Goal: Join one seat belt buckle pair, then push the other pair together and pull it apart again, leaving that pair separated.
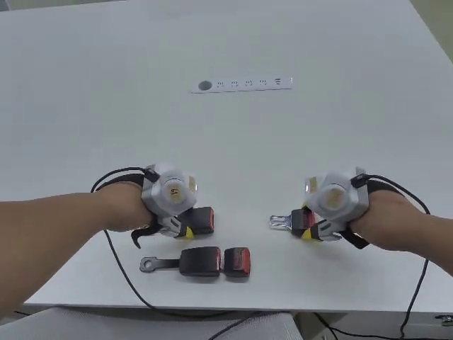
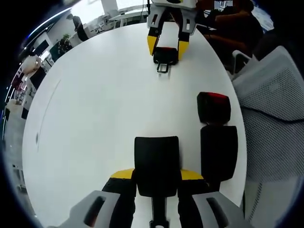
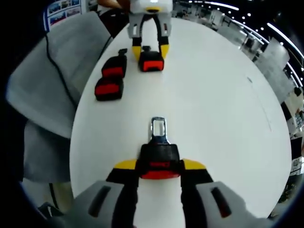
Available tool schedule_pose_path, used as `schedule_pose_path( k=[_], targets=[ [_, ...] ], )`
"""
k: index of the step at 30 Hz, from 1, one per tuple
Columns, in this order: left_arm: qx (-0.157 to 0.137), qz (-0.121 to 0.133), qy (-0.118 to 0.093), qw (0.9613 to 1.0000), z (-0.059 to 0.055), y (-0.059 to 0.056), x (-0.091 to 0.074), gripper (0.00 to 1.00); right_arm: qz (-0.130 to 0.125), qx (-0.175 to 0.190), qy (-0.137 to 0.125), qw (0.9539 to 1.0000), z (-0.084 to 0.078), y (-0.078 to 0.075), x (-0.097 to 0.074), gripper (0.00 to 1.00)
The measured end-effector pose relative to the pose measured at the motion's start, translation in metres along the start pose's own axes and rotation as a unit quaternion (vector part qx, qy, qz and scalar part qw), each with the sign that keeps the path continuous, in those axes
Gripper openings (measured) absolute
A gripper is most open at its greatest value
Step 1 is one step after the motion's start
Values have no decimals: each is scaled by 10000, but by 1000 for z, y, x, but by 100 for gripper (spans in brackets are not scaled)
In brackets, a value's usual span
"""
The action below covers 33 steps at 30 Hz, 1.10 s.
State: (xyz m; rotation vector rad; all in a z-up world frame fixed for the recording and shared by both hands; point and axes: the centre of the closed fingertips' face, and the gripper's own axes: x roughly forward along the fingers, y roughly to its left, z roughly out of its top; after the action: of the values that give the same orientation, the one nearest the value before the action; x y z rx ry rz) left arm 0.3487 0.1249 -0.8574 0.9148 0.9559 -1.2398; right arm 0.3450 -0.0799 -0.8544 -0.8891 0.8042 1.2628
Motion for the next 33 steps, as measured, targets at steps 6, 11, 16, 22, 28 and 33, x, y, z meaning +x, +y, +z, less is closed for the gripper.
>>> schedule_pose_path(
  k=[6,11,16,22,28,33],
  targets=[
    [154,47,32,9999,-3,-2,-2,35,-206,75,-9,9998,1,-2,-2,44],
    [-149,182,-40,9997,-6,3,-7,42,-325,455,-184,9983,5,-1,-9,47],
    [-455,465,-350,9973,0,3,-26,53,-474,532,-355,9968,7,2,-20,51],
    [-783,804,-769,9907,2,-8,-58,59,-603,850,-733,9919,21,9,-38,54],
    [-905,919,-913,9874,-10,-26,-73,64,-669,1256,-1131,9833,36,19,-53,59],
    [-1219,1032,-1135,9806,-17,-36,-85,71,-668,1323,-1267,9808,41,34,-60,63]
  ],
)
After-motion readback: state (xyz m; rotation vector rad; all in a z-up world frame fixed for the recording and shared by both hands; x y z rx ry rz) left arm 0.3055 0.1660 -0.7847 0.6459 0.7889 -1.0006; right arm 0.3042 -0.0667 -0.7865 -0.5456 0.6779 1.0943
